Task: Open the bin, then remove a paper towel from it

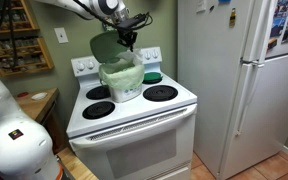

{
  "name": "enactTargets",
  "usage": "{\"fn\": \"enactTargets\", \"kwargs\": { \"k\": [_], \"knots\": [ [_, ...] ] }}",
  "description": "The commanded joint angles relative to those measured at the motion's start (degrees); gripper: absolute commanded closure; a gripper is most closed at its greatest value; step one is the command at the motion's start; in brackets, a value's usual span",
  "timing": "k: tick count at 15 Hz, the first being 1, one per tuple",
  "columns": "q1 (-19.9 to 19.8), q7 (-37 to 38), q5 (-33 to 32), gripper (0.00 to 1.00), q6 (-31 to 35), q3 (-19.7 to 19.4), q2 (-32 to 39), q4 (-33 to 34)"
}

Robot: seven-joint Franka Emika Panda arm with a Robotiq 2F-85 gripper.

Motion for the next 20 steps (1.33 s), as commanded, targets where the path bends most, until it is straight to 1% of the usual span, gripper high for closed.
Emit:
{"fn": "enactTargets", "kwargs": {
  "k": [1,3,4,5,6,7,9,12,13,14,16,18,20],
  "knots": [
    [-1.3,7.7,-11.8,0.98,-0.6,0.6,-3.5,-4.4],
    [-2.1,12.5,-18.9,0.98,-0.4,0.7,-4.1,-6.1],
    [-2.3,15.0,-22.3,0.98,-1.4,0.8,-4.1,-6.4],
    [-2.1,15.5,-23.2,0.99,-2.4,0.5,-3.8,-7.2],
    [-1.7,15.4,-23.3,0.98,-2.6,0.1,-3.4,-8.1],
    [-1.0,13.7,-21.2,0.98,-1.8,-0.4,-2.3,-5.2],
    [-1.1,14.2,-21.9,0.98,-1.9,-0.4,-2.2,-6.5],
    [-1.1,14.4,-22.1,0.99,-1.9,-0.4,-2.2,-6.8],
    [-1.3,13.8,-22.3,0.99,-2.9,-0.6,-1.4,-6.9],
    [-1.7,14.9,-23.1,0.99,-2.9,-0.7,-0.4,-7.3],
    [-1.8,13.4,-22.2,1.00,-2.5,-1.5,0.4,-9.2],
    [-1.6,10.2,-18.8,1.00,-0.6,-2.7,0.9,-11.5],
    [-1.5,5.8,-14.1,1.00,-0.5,-3.7,1.6,-13.1]
  ]
}}
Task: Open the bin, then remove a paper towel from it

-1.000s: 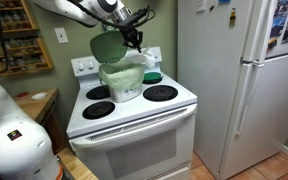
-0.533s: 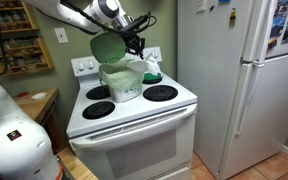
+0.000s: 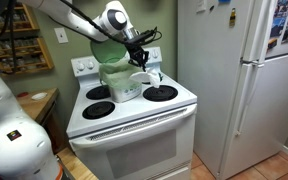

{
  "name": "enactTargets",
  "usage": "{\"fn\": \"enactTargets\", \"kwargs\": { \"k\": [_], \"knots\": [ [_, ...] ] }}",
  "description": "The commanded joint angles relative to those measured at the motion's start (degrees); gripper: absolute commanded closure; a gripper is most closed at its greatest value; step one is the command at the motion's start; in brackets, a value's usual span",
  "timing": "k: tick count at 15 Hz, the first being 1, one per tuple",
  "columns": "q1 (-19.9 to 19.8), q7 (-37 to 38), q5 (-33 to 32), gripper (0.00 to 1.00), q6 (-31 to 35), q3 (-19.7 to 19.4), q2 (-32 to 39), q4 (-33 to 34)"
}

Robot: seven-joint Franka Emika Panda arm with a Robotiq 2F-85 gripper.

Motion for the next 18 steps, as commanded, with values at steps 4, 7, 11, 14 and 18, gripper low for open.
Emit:
{"fn": "enactTargets", "kwargs": {
  "k": [4,7,11,14,18],
  "knots": [
    [0.0,-13.7,15.8,0.99,1.8,-3.0,1.0,-6.1],
    [-0.1,-16.9,20.4,0.98,2.0,-3.3,1.6,-7.1],
    [-0.3,-19.1,23.5,0.71,1.5,-3.4,2.1,-7.5],
    [-0.4,-19.2,23.7,0.53,1.5,-3.2,1.8,-7.4],
    [-0.6,-18.2,21.3,0.22,0.5,-3.1,0.4,-6.6]
  ]
}}
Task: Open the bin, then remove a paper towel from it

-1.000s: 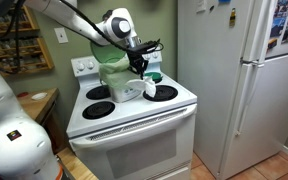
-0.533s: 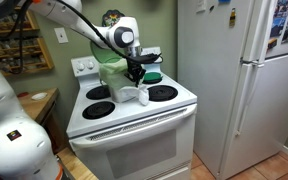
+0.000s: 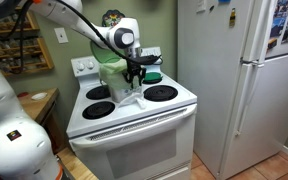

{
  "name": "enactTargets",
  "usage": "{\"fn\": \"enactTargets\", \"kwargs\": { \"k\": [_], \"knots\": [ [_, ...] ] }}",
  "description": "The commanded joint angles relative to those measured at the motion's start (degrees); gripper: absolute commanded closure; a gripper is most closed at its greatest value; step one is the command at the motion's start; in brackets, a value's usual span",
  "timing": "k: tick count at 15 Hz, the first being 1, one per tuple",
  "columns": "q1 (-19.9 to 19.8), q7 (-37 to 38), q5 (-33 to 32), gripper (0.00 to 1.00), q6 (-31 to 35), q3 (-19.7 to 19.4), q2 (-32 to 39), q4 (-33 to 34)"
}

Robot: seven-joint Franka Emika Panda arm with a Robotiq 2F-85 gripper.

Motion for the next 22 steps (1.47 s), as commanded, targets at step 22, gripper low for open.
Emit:
{"fn": "enactTargets", "kwargs": {
  "k": [22],
  "knots": [
    [0.1,-1.0,10.3,0.00,-22.2,-1.8,-8.9,18.9]
  ]
}}
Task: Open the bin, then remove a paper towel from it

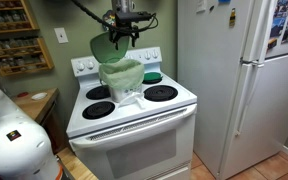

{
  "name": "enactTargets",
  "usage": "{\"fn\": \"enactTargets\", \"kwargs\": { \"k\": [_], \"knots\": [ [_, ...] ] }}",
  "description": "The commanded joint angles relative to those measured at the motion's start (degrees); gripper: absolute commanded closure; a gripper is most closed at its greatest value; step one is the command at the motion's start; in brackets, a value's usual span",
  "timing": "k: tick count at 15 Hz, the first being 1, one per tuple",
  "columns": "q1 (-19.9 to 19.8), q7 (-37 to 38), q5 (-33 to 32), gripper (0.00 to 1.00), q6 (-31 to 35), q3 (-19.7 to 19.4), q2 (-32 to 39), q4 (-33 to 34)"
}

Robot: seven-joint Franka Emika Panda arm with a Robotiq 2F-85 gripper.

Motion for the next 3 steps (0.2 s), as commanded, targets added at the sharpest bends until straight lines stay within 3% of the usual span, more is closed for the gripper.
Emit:
{"fn": "enactTargets", "kwargs": {
  "k": [1,3],
  "knots": [
    [0.3,0.1,-0.1,0.00,-0.2,-0.2,0.1,0.2],
    [0.3,0.1,-0.1,0.00,-0.2,-0.2,0.2,0.2]
  ]
}}
